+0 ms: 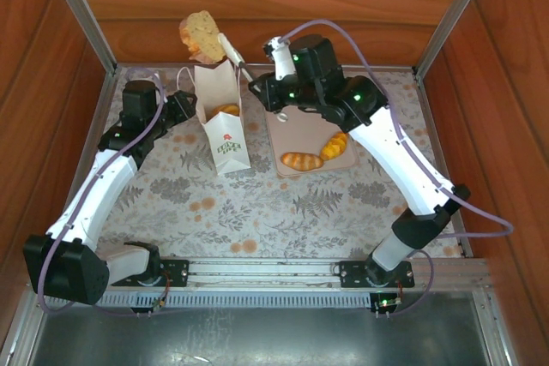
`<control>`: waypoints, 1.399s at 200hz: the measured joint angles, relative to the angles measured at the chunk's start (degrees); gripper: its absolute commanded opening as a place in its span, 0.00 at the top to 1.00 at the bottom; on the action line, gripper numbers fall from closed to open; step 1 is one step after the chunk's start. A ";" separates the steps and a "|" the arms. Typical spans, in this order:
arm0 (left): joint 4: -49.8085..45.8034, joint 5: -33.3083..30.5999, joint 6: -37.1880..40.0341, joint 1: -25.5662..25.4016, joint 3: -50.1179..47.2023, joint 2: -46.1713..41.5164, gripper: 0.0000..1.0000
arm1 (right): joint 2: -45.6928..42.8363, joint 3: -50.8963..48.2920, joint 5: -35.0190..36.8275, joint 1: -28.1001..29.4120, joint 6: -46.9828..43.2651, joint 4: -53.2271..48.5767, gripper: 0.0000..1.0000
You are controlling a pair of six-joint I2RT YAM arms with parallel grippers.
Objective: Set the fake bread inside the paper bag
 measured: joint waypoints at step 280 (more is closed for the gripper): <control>-0.94 0.31 1.60 0.83 -1.81 0.52 0.45 | -1.16 -12.11 8.87 1.31 0.02 -7.76 0.80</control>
